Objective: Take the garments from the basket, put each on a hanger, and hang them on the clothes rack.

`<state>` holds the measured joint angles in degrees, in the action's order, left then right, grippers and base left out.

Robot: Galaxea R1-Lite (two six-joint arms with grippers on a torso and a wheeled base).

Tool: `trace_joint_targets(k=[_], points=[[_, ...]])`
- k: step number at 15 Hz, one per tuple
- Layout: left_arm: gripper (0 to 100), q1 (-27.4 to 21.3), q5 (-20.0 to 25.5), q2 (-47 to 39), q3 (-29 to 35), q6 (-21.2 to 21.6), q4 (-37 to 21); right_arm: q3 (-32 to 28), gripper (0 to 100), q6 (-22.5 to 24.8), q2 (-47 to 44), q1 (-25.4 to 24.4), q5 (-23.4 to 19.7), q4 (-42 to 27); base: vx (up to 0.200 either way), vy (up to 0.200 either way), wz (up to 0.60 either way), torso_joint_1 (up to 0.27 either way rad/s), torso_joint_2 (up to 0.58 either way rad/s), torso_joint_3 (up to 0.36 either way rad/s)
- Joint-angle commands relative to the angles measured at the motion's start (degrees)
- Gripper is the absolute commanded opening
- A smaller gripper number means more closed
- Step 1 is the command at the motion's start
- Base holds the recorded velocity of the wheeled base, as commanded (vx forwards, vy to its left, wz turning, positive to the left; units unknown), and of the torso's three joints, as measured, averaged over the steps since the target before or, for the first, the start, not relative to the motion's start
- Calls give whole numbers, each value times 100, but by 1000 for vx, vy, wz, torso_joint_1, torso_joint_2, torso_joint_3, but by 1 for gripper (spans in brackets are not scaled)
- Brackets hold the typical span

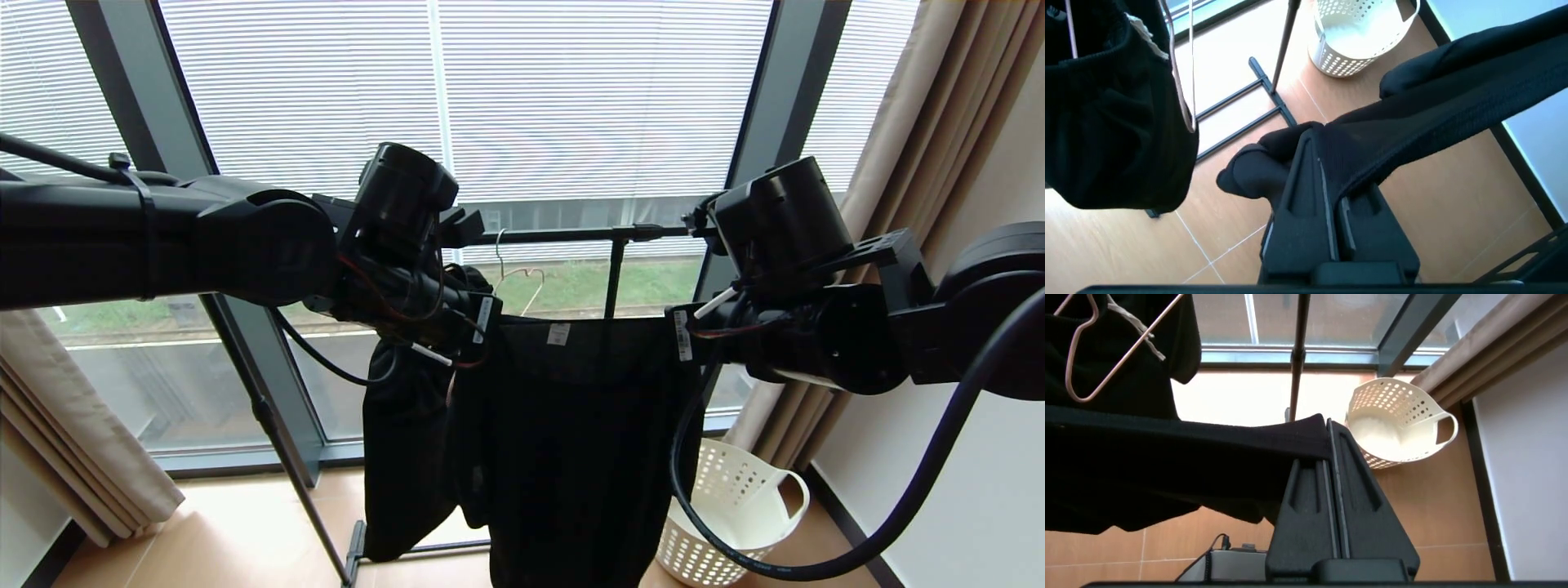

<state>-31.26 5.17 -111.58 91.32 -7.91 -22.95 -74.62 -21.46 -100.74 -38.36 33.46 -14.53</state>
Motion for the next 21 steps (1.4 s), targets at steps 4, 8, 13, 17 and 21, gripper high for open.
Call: trace_joint_targets(k=[4,8,13,17,21], points=[[100,-38,28,233,-281,176,10,-53,0,1,11,31,-6,12,0,0,0,0,0,0],[100,-30,19,312,-343,237,10,-53,0,1,55,119,-6,12,0,0,0,0,0,0],[100,120,-16,128,-317,255,318,-53,0,1,99,189,11,12,0,0,0,0,0,0],[100,603,-192,-479,-106,457,845,-44,0,1,125,189,11,12,0,0,0,0,0,0],[100,621,-429,-1111,536,448,960,-44,0,1,81,189,11,12,0,0,0,0,0,0]])
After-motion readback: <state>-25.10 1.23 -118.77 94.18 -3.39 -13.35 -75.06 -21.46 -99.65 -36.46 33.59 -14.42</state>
